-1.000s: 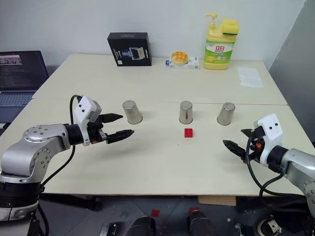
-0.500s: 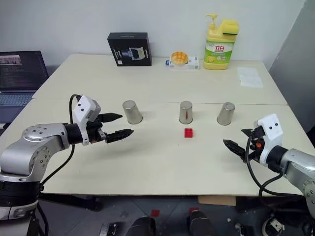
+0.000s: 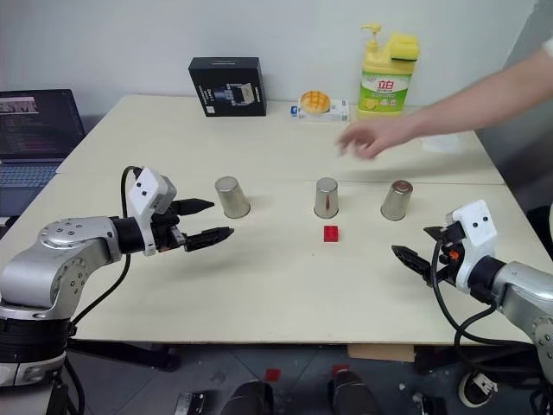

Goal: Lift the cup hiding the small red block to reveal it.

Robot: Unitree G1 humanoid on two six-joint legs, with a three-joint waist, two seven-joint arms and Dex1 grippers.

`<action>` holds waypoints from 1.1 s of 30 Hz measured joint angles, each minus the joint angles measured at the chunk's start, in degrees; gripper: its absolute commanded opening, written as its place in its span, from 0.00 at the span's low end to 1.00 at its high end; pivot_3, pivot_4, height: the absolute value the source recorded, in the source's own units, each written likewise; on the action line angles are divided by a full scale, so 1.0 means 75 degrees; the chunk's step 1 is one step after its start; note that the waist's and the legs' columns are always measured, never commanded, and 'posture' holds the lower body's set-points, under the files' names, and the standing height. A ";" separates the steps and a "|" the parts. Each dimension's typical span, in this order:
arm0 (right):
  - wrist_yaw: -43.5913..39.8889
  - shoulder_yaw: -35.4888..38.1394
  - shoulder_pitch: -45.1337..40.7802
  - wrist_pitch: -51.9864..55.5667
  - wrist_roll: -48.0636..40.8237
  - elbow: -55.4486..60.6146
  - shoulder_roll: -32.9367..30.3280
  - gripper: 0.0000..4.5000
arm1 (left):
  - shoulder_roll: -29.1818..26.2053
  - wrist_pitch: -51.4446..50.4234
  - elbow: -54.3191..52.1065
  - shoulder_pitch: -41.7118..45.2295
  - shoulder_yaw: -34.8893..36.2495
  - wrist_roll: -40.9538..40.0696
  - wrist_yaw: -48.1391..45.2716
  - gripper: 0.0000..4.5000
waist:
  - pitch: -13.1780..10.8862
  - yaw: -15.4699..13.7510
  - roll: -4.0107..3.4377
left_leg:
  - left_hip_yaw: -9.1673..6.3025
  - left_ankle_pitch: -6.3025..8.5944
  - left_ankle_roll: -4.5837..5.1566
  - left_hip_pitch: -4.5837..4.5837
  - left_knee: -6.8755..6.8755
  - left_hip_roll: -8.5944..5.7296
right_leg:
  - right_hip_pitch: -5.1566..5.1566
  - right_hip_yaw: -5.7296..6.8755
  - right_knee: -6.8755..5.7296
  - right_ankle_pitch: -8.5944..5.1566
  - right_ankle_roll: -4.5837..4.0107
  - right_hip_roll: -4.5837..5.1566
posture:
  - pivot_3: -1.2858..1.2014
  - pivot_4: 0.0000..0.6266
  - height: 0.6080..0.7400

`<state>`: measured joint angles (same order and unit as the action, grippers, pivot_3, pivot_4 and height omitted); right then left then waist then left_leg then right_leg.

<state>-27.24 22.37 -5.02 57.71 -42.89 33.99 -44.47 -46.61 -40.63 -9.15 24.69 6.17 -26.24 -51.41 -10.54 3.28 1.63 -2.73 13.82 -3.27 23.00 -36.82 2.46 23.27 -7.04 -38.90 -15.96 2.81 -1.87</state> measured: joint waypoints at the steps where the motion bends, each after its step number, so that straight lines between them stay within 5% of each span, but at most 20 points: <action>1: -0.0001 0.0000 0.0000 0.0000 0.0001 -0.0002 -0.0001 1.00 | -0.0004 0.0001 0.0000 0.0018 0.0000 0.0000 0.0000 1.00 | 0.0000 0.0000 0.0000 | 0.0000 0.0000 0.0000 0.0000 0.0000 0.0000 | 0.0000 0.0000 0.0000 0.0000 0.0000 0.0000 | 0.52 0.24 1.00; 33: -0.0012 0.0000 0.0007 -0.0002 0.0017 -0.0047 -0.0011 1.00 | -0.0036 0.0358 0.0289 0.0235 -0.0078 0.0200 -0.0103 1.00 | 0.0000 -0.0001 0.0000 | 0.0000 0.0000 0.0000 0.0000 -0.0002 0.0000 | 0.0000 0.0000 -0.0003 0.0000 0.0000 0.0000 | 0.52 0.24 1.00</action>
<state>-27.33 22.37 -4.97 57.69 -42.76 33.64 -44.56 -46.88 -37.95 -6.98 26.46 5.58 -24.74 -52.18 -10.54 3.28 1.63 -2.73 13.82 -3.27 23.00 -36.83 2.46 23.27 -7.04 -38.92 -15.95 2.81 -1.87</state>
